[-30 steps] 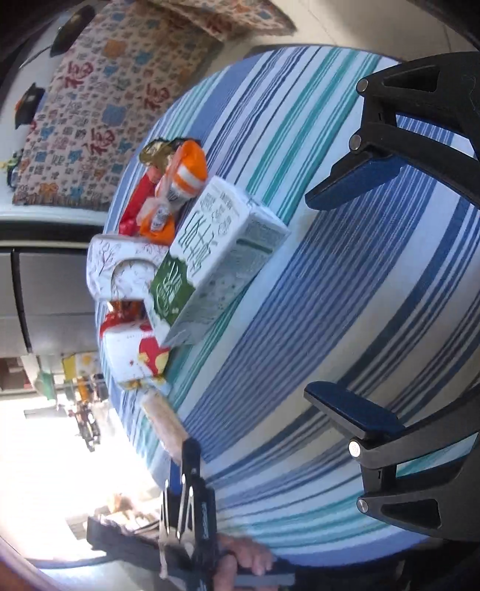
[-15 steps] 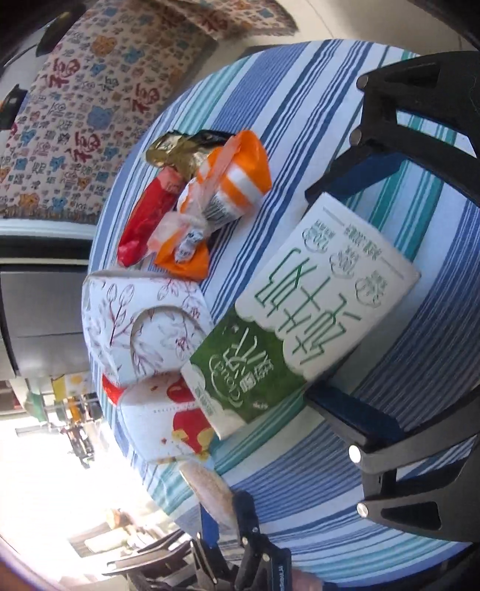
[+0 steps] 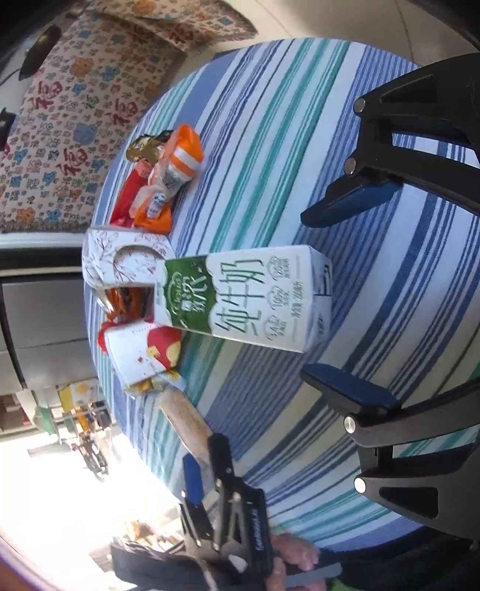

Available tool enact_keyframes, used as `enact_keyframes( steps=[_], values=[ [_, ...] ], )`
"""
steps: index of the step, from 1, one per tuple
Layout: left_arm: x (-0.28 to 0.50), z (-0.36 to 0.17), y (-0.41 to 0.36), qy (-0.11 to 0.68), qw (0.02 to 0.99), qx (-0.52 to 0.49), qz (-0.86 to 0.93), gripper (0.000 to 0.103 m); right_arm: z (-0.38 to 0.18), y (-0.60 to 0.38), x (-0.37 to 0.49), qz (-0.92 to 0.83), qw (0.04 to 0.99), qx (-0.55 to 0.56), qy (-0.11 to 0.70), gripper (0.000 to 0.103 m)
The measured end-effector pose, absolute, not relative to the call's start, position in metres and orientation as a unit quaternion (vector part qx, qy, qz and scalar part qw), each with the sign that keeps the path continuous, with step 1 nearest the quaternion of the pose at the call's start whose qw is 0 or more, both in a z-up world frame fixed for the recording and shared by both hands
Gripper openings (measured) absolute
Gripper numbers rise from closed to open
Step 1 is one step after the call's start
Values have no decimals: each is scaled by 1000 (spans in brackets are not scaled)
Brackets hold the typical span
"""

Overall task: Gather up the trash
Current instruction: 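Grasp the green-and-white milk carton with the right tool while the left tool holds the snack bar, then carry the snack bar and milk carton to the wastebasket and release both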

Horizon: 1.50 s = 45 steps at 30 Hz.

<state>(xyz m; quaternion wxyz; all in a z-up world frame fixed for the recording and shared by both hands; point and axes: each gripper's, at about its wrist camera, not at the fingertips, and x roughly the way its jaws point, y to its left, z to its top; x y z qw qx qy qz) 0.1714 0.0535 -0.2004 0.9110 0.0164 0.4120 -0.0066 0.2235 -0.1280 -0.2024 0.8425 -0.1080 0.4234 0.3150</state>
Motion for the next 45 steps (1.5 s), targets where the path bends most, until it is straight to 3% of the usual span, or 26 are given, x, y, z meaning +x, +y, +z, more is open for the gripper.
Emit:
enact_keyframes(
  steps=[4, 6, 8, 9, 10, 11, 12, 25, 45],
  values=[
    [181, -201, 53, 426, 905, 16, -7, 61, -192, -116, 259, 282, 836, -105, 459, 83],
    [183, -203, 52, 434, 901, 20, -6, 51, -193, -105, 269, 275, 830, -116, 472, 82],
    [186, -205, 51, 444, 896, 25, -6, 33, -194, -97, 272, 273, 824, -122, 481, 80],
    [187, -206, 52, 448, 893, 26, -5, 29, -194, -94, 273, 270, 824, -125, 482, 76],
    [186, -206, 52, 449, 893, 24, -6, 25, -194, -92, 272, 266, 823, -132, 485, 59],
    [184, -206, 53, 448, 894, 20, -5, 23, -193, -91, 272, 262, 824, -133, 485, 49],
    [182, -204, 55, 447, 894, 16, -2, 22, -190, -92, 269, 259, 827, -132, 481, 49],
    [134, -174, 46, 417, 906, -52, -56, 20, -174, -156, 226, 261, 850, -69, 452, 49],
    [157, -151, -154, 403, 888, -4, -221, 20, -169, -376, 193, 88, 894, 47, 437, 49]
  ],
)
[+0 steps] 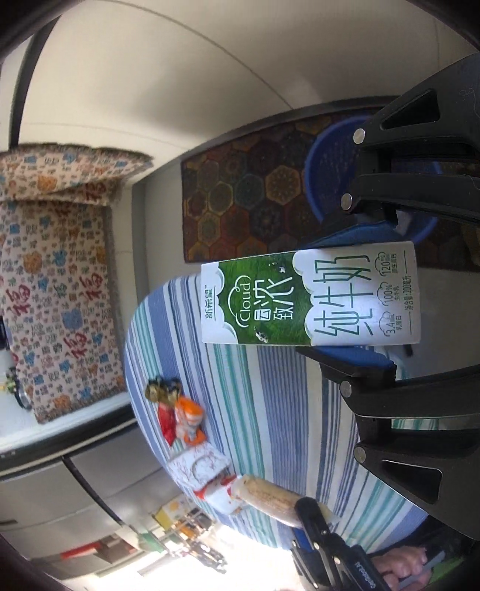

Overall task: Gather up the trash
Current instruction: 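Carry the snack bar and milk carton to the wastebasket and release both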

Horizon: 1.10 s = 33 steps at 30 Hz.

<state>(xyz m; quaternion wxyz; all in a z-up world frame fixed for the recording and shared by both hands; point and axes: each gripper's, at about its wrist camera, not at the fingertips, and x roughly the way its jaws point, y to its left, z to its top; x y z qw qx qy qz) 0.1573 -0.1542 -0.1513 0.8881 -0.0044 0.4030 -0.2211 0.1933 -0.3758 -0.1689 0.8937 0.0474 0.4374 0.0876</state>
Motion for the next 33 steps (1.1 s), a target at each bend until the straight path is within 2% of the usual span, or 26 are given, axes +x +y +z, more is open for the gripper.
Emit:
enact_keyframes(
  steps=[8, 15, 23, 33],
  values=[
    [176, -154, -253, 410, 867, -2, -284, 20, -194, -464, 188, 1, 892, 75, 446, 49],
    [190, -188, -328, 425, 848, 14, -316, 20, -218, -510, 177, -35, 886, 108, 449, 49],
    [206, -229, -373, 453, 829, 30, -327, 20, -237, -539, 177, -50, 875, 141, 460, 49],
    [223, -247, -391, 468, 820, 30, -329, 20, -242, -549, 179, -50, 870, 174, 459, 49]
  ],
)
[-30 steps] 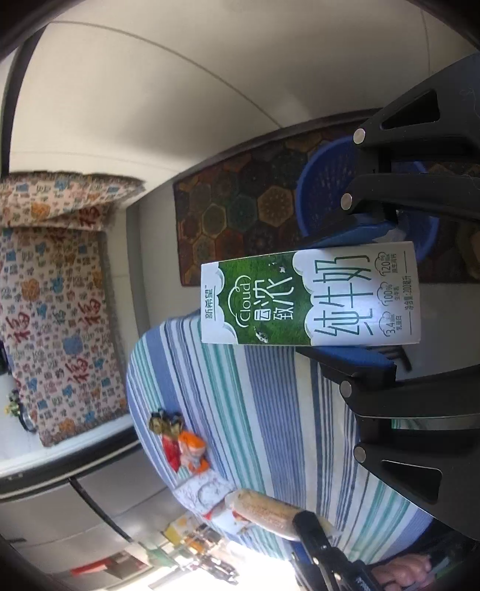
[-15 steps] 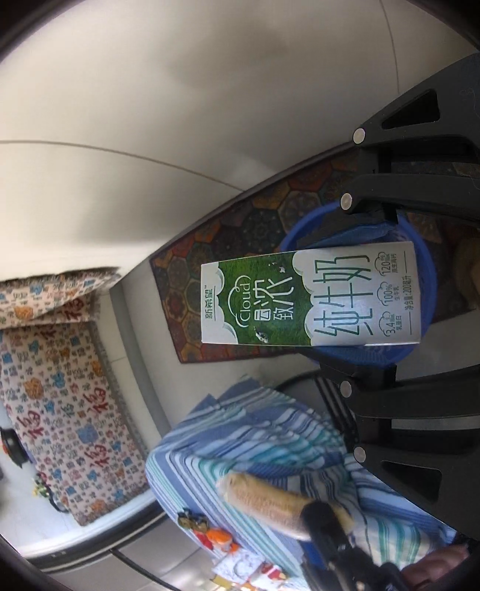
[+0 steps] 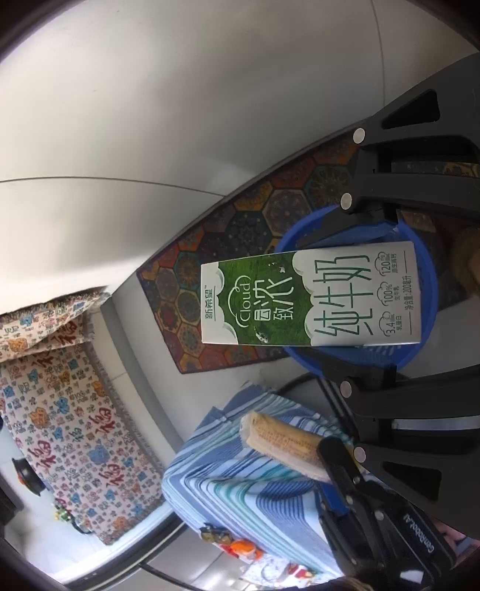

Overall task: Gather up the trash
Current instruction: 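Carry the snack bar and milk carton to the wastebasket and release both, then move both tools back over the table toward the chip bags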

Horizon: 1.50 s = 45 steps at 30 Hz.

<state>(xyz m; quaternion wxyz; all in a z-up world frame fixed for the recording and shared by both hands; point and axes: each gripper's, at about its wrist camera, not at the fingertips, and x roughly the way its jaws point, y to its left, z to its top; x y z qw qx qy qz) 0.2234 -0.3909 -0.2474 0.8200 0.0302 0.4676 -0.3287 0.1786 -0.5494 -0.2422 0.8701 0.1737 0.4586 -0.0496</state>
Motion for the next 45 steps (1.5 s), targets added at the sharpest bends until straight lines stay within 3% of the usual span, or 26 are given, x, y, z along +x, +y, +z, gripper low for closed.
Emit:
enact_keyframes(
  steps=[5, 6, 7, 8, 17, 30, 40, 45],
  values=[
    [225, -254, -399, 463, 817, 31, -342, 22, -243, -552, 178, -47, 868, 188, 457, 52],
    [225, -256, -401, 461, 817, 31, -345, 22, -244, -552, 179, -48, 867, 190, 458, 57],
    [226, -258, -404, 462, 816, 35, -347, 32, -244, -552, 178, -52, 867, 190, 457, 72],
    [227, -260, -407, 463, 815, 38, -346, 43, -243, -553, 177, -56, 869, 190, 454, 77],
    [220, -236, -384, 433, 841, 32, -324, 53, -224, -550, 172, -71, 889, 170, 419, 77],
    [184, -186, -281, 395, 880, 24, -262, 55, -202, -498, 183, -52, 920, 98, 376, 80],
    [166, -188, -159, 398, 906, 25, -146, 55, -191, -364, 181, 54, 939, -41, 338, 81],
    [162, -193, -93, 400, 912, 23, -90, 55, -183, -286, 175, 128, 930, -58, 340, 82]
  ],
)
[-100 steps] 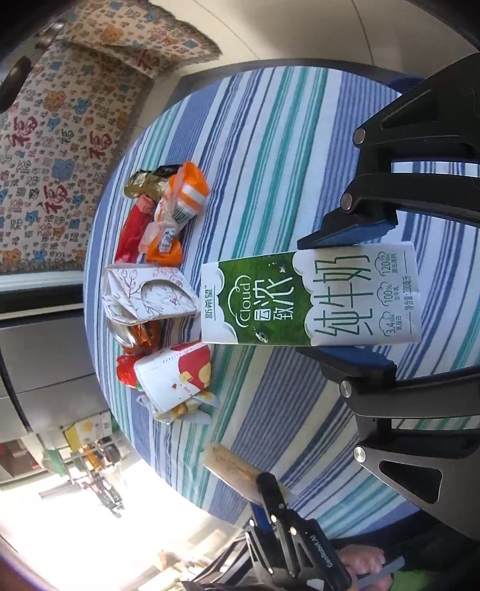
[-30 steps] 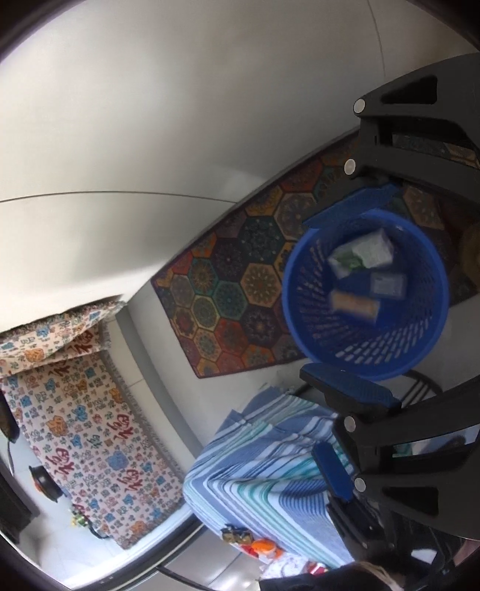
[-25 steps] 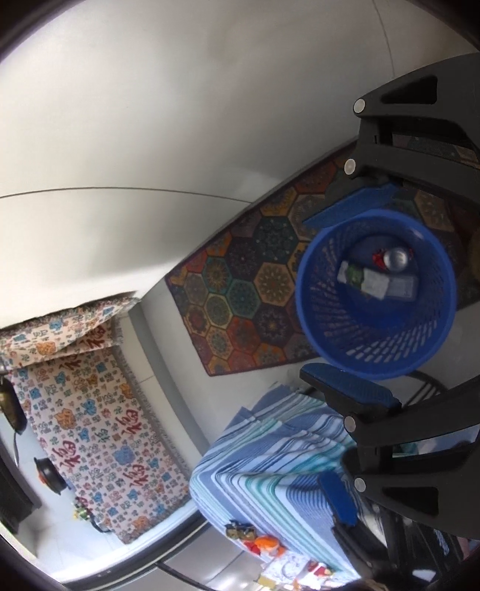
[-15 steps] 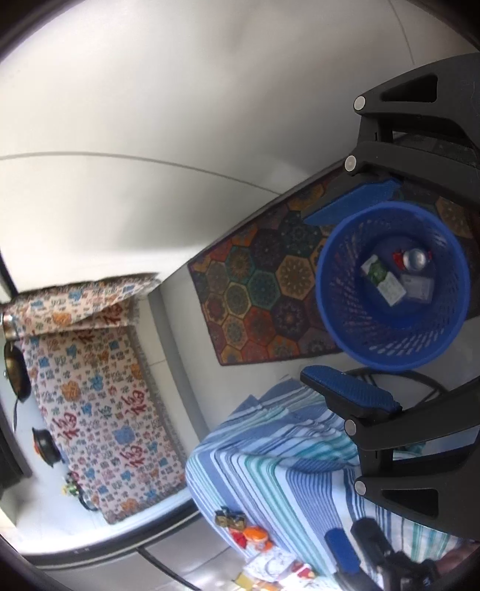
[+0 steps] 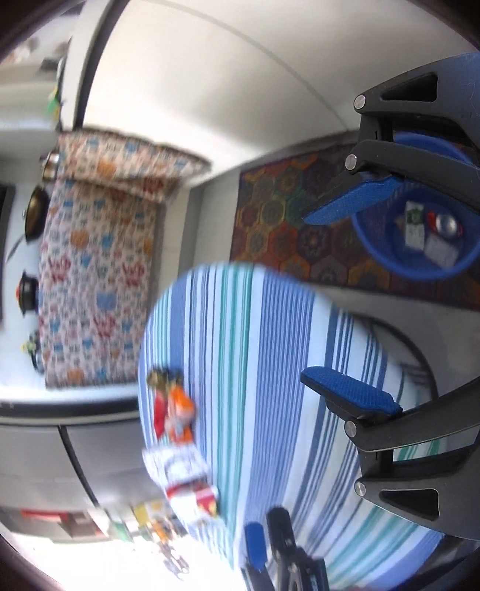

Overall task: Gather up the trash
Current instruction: 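Move both tools back over the table toward the chip bags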

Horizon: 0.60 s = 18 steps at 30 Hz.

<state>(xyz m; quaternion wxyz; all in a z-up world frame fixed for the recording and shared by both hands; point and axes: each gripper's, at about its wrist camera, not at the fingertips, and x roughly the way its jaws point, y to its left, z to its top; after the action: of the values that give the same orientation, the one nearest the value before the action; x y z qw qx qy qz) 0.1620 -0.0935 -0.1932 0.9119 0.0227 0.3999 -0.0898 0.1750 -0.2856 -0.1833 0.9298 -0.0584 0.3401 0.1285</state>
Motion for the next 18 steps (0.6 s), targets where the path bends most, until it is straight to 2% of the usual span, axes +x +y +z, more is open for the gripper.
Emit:
enact_keyframes(
  steps=[2, 10, 13, 15, 18],
  values=[
    [162, -198, -67, 404, 912, 16, -69, 55, -180, -253, 174, 151, 925, -65, 343, 85],
    [164, -218, 11, 430, 903, 3, -10, 56, -196, -137, 199, 205, 894, -74, 393, 85],
    [165, -220, 22, 429, 903, 7, -6, 69, -210, -112, 213, 203, 884, -93, 410, 85],
    [168, -221, 25, 427, 904, 12, -9, 73, -210, -108, 219, 202, 885, -88, 410, 87],
    [180, -221, 26, 432, 902, 14, -13, 84, -214, -113, 222, 194, 882, -80, 421, 95]
  ],
)
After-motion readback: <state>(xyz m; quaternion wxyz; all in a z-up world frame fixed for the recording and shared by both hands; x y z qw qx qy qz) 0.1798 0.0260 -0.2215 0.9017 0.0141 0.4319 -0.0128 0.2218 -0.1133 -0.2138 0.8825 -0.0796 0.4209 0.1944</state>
